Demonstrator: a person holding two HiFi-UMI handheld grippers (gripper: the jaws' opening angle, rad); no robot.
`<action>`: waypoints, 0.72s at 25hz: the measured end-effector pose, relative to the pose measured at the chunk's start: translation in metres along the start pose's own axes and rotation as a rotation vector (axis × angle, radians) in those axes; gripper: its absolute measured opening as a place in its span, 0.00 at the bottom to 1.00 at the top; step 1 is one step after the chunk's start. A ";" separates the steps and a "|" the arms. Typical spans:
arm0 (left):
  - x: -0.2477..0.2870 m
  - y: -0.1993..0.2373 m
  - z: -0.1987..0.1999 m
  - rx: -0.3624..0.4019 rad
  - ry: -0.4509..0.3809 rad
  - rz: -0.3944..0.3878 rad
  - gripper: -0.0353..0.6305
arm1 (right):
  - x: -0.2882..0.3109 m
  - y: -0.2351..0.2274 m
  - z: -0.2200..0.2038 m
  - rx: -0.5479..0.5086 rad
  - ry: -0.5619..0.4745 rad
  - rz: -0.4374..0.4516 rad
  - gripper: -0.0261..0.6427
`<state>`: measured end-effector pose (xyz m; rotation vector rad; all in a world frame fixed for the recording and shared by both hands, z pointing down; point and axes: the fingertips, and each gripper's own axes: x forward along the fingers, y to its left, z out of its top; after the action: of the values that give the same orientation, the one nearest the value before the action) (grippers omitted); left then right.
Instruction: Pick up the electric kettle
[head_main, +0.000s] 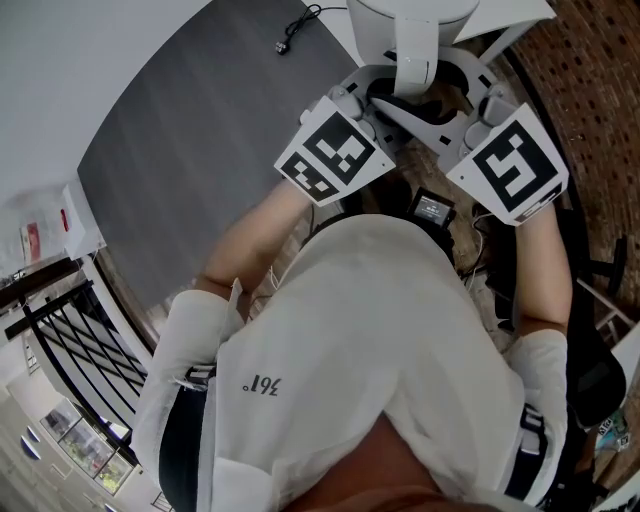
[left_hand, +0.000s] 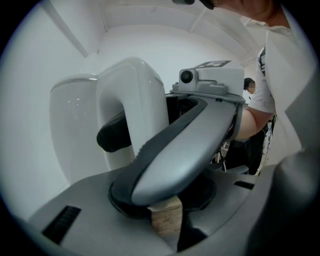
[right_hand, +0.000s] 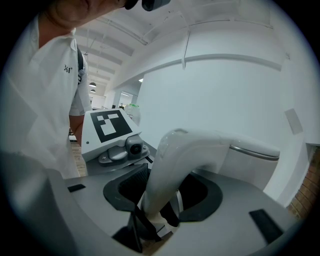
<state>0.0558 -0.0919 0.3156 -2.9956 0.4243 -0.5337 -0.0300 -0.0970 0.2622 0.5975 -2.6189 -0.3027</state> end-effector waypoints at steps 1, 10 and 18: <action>0.000 -0.002 0.000 0.003 0.000 0.000 0.21 | -0.001 0.002 0.000 0.001 0.000 -0.001 0.29; -0.001 -0.018 -0.007 0.002 0.006 -0.013 0.22 | -0.005 0.016 -0.007 0.025 0.006 0.000 0.29; -0.002 -0.026 -0.011 0.003 0.006 -0.027 0.22 | -0.006 0.023 -0.011 0.039 0.015 -0.003 0.29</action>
<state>0.0564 -0.0663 0.3285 -3.0019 0.3836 -0.5456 -0.0283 -0.0746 0.2763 0.6147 -2.6146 -0.2475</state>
